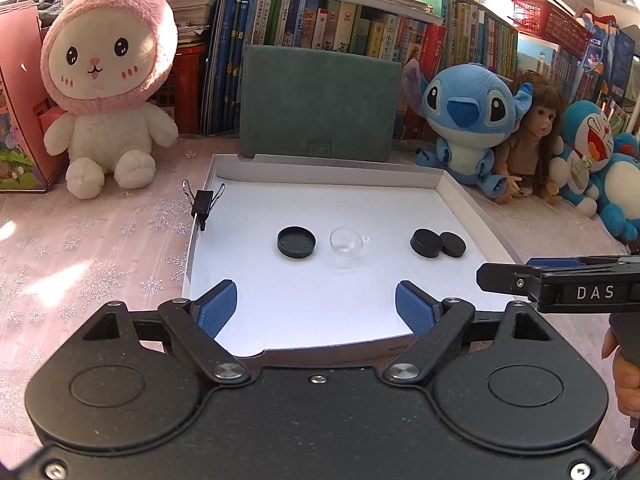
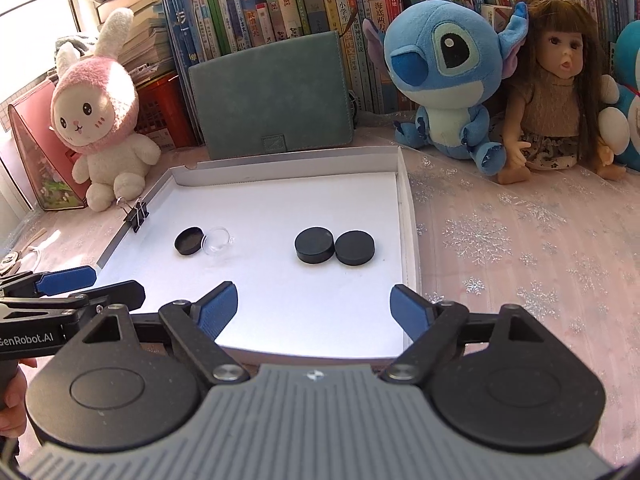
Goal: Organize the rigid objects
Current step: 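Open both grippers to set the lid and disc inside the tray, then withdraw both grippers from the tray toward the remaining objects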
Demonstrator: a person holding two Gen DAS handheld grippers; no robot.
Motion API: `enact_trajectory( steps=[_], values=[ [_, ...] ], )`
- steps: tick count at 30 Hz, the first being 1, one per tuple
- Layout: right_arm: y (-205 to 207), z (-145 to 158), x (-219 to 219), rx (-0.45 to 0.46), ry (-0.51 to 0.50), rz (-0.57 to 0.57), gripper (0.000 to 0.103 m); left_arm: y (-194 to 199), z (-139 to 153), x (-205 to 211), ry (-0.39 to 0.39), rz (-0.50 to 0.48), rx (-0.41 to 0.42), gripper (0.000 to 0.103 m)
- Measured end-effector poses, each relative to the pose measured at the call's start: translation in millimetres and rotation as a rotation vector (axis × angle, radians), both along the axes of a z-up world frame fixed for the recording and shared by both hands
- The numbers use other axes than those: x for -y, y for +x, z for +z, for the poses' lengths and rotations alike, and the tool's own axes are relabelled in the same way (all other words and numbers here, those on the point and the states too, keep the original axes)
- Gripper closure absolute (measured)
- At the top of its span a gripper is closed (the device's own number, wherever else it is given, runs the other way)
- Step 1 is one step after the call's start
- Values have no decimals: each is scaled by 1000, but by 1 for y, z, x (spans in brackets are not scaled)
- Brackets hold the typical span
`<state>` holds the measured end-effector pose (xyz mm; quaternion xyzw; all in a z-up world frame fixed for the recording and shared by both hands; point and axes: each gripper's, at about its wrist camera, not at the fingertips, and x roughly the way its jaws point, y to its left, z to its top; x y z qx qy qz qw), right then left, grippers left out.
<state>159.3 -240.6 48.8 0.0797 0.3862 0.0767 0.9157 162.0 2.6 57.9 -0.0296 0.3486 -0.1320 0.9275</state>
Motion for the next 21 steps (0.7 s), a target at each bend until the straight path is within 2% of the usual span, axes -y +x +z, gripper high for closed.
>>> enact_trajectory(
  steps=[15, 21],
  values=[
    [-69, 1, 3, 115, 0, 94, 5, -68, -4, -6, -13, -41, 69, 16],
    [-94, -1, -1, 161, -22, 132, 3, -91, -13, -6, -13, -45, 68, 15]
  ],
)
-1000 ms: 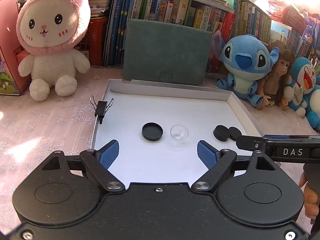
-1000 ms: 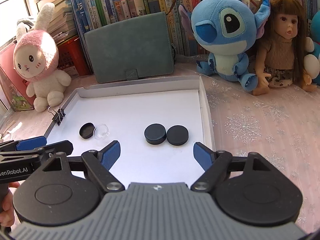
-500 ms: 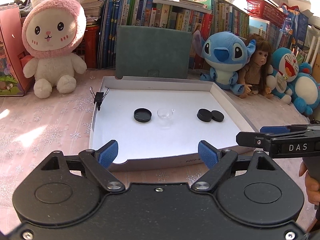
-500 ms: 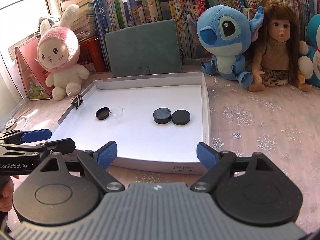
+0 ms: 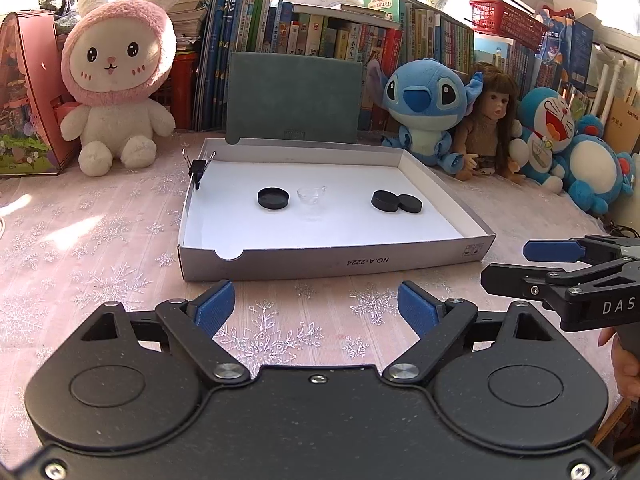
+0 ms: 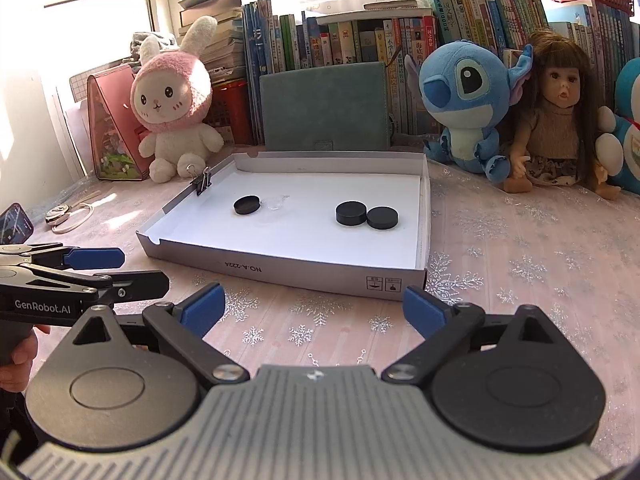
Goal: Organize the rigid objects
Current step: 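Withdraw both grippers from the tray toward the remaining objects, then move the left gripper to the black cap while the right gripper moves to a red crayon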
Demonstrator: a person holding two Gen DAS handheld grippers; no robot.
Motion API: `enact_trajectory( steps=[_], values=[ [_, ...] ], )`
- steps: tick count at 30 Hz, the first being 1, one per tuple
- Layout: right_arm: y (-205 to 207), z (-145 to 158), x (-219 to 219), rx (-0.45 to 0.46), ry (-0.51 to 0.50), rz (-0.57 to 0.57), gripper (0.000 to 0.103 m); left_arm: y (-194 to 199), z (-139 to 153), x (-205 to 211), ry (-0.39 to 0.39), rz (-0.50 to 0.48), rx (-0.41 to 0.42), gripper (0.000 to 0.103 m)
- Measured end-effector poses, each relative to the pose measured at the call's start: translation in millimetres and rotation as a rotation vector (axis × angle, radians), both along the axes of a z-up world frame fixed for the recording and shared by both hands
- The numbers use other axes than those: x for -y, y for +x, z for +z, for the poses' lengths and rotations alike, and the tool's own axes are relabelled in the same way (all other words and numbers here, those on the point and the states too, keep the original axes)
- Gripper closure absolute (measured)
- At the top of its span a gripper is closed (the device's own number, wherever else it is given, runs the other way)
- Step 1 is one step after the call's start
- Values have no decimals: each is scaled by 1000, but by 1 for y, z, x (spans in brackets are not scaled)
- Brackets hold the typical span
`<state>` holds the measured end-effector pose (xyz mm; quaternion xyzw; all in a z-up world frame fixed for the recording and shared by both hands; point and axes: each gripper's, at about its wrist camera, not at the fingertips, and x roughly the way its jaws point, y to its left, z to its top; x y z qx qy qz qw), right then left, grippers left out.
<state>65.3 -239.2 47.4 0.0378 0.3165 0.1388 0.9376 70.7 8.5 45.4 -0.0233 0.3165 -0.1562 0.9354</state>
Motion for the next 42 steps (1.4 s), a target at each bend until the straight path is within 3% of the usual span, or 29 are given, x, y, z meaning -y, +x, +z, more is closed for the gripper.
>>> enact_trajectory(
  steps=[13, 24, 34, 42],
  values=[
    [-47, -17, -17, 101, -90, 71, 0, -36, -19, -13, -44, 11, 20, 15],
    [-64, -35, -22, 106, -123, 65, 0, -46, -33, -24, 4, 80, 18, 15],
    [-70, -40, -14, 110, -148, 41, 0, -65, -29, -31, 72, 122, 120, 14],
    [-75, -38, -3, 100, -165, 46, 11, -57, -35, -48, 52, 176, 61, 15]
  ],
)
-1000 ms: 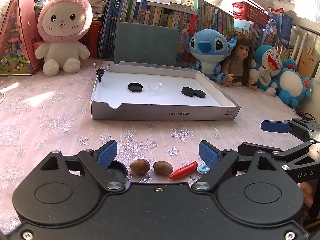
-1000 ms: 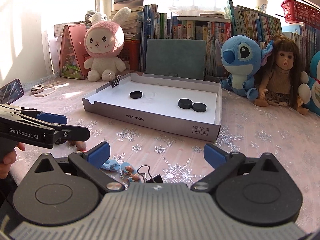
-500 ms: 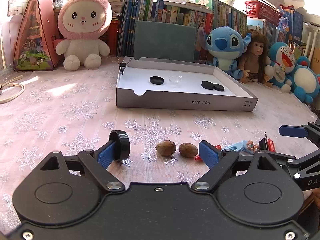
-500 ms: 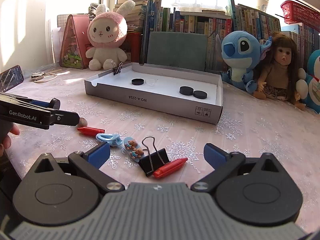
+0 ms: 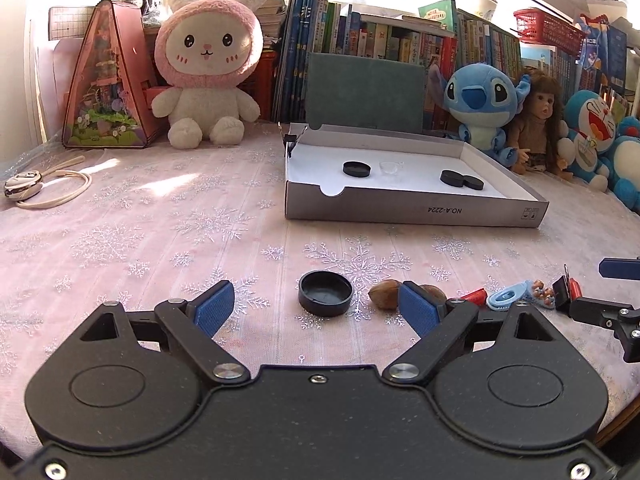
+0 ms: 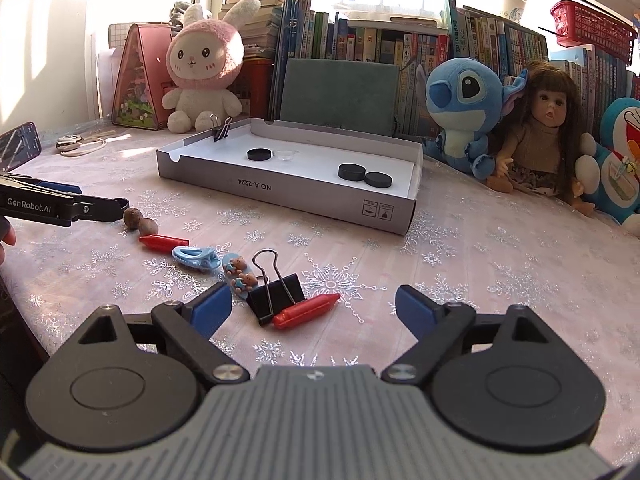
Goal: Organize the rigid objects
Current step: 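Move the left gripper to the black cap while the right gripper moves to a red crayon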
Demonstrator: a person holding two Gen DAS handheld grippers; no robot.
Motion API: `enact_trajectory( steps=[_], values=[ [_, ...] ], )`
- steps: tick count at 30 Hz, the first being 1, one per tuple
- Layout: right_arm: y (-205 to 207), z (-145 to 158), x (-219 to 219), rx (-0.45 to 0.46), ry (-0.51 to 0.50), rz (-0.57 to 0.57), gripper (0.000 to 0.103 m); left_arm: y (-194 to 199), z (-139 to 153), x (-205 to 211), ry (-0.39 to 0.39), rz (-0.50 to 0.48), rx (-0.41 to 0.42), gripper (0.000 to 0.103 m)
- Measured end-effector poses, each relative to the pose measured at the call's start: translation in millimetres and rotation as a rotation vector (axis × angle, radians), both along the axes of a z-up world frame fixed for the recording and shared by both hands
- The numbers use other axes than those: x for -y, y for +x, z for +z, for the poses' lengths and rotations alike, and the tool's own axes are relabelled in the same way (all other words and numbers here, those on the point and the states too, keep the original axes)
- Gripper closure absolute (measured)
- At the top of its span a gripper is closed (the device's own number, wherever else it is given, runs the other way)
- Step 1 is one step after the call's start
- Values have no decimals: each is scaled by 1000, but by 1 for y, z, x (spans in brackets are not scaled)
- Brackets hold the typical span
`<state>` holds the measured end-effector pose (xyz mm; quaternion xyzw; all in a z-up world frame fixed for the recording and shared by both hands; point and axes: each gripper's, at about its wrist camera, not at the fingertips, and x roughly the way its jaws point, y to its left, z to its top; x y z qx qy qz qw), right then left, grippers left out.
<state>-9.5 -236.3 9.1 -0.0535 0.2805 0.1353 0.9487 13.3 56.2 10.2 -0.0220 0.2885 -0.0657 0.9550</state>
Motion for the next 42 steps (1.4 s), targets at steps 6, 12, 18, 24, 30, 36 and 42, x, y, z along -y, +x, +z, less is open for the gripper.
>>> enact_trajectory(
  steps=[6, 12, 18, 24, 30, 36, 42],
  values=[
    [-1, -1, 5, -5, -31, 0, 19, 2, -4, -3, 26, -5, -15, 23],
    [0, -3, 4, 1, -62, 1, 25, 2, -6, -3, 47, -7, -19, 42],
    [3, -4, 4, 4, -71, -12, 26, 3, -6, -1, 64, -12, -16, 52],
    [10, -6, 8, -12, -67, -34, 26, 6, -7, 0, 79, 7, -20, 54],
    [15, -8, 7, -9, -90, -55, 26, 10, -8, 2, 93, 27, -20, 54],
    [20, -8, 19, -22, -90, -129, 26, 11, -9, 1, 93, 38, -18, 54],
    [29, -9, 34, -46, -94, -278, 26, 11, -10, 1, 93, 40, -16, 54]
  ],
)
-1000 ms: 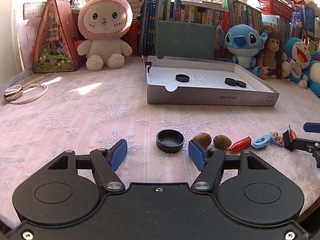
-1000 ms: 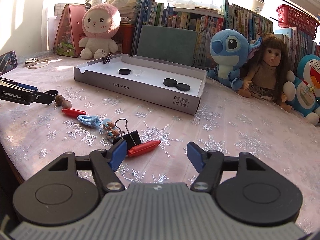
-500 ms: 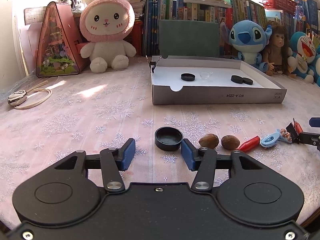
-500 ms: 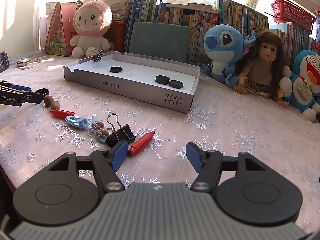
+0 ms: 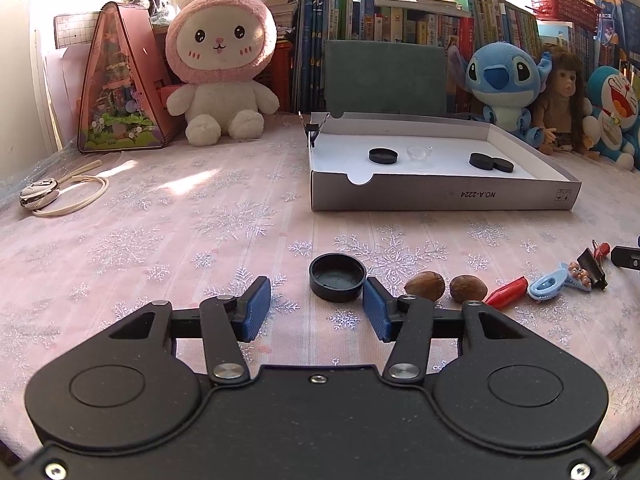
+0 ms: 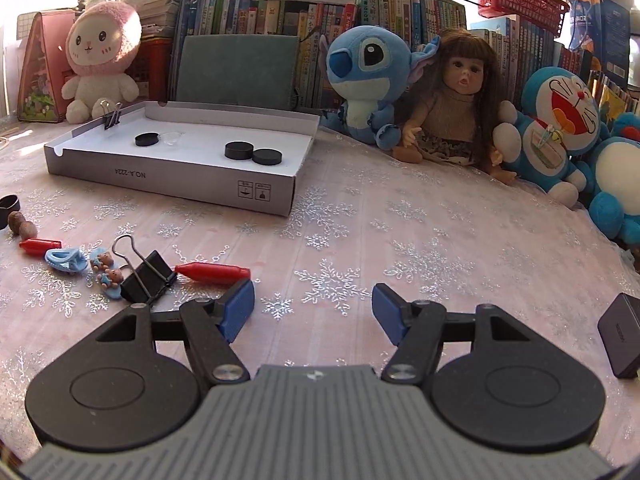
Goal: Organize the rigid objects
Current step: 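Move the left gripper to the black cap while the right gripper moves to a red crayon, then close the left gripper on the black cap while the right gripper grasps the red crayon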
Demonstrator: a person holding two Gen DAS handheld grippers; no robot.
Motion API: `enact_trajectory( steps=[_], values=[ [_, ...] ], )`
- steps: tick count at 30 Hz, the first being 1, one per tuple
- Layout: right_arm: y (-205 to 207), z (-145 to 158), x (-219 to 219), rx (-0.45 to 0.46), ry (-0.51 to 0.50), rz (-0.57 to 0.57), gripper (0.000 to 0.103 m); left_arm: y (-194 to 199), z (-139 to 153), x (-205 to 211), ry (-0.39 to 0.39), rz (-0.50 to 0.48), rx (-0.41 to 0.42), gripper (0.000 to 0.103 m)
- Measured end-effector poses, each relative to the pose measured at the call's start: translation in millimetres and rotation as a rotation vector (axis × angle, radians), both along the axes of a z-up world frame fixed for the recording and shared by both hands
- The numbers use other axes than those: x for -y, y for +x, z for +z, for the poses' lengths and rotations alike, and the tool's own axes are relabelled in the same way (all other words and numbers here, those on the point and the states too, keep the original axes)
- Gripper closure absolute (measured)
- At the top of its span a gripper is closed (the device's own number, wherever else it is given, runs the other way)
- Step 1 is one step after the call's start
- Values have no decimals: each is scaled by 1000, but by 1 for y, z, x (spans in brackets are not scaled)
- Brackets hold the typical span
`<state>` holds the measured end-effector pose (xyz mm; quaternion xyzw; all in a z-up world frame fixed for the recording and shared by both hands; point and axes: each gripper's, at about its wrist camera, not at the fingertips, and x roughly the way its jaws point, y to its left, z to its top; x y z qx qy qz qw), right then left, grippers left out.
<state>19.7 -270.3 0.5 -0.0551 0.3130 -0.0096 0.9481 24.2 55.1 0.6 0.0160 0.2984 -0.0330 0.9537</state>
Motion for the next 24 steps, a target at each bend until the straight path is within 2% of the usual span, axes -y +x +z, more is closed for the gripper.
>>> enact_trajectory(
  steps=[4, 13, 24],
  values=[
    [-2, 2, 2, -8, 42, -39, 26, 0, 1, 0, -6, 1, 1, 54],
    [-8, 8, -34, 14, 37, 104, 26, 1, 0, 6, -6, -18, 7, 54],
    [5, -1, -39, 6, 39, 84, 28, 3, -1, 9, -2, -21, 11, 55]
  ],
)
